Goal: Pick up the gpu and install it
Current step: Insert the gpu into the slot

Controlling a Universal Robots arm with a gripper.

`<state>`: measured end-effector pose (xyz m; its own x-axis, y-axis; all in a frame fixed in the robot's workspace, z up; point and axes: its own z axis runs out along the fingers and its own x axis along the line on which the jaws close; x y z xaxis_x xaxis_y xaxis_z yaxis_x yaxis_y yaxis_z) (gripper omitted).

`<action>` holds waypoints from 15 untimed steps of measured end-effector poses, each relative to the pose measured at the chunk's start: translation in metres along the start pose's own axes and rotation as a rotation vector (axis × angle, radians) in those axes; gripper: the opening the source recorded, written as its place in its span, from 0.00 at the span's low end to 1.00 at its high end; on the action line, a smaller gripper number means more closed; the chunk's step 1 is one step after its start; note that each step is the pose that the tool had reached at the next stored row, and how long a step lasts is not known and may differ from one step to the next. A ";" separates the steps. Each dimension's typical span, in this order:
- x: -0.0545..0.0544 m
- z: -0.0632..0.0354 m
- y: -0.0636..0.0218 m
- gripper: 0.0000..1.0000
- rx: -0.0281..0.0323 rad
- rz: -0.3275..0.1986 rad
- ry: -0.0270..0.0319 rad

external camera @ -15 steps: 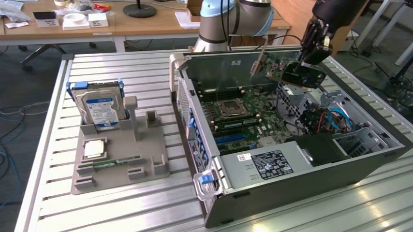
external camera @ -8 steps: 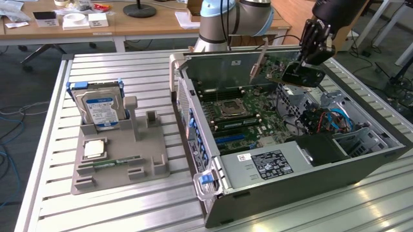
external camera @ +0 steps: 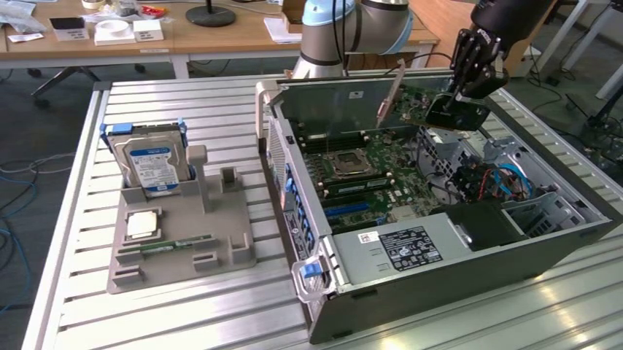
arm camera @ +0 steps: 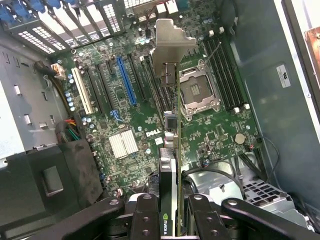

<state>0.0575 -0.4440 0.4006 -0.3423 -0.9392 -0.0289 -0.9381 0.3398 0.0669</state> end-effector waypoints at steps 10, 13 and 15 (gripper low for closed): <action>0.000 0.0001 0.0000 0.27 -0.0007 -0.023 0.0015; 0.000 0.0002 0.0000 0.27 -0.0020 -0.069 0.0044; 0.000 0.0003 0.0000 0.27 -0.0030 -0.103 0.0068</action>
<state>0.0575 -0.4440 0.4003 -0.2435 -0.9695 -0.0290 -0.9682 0.2412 0.0669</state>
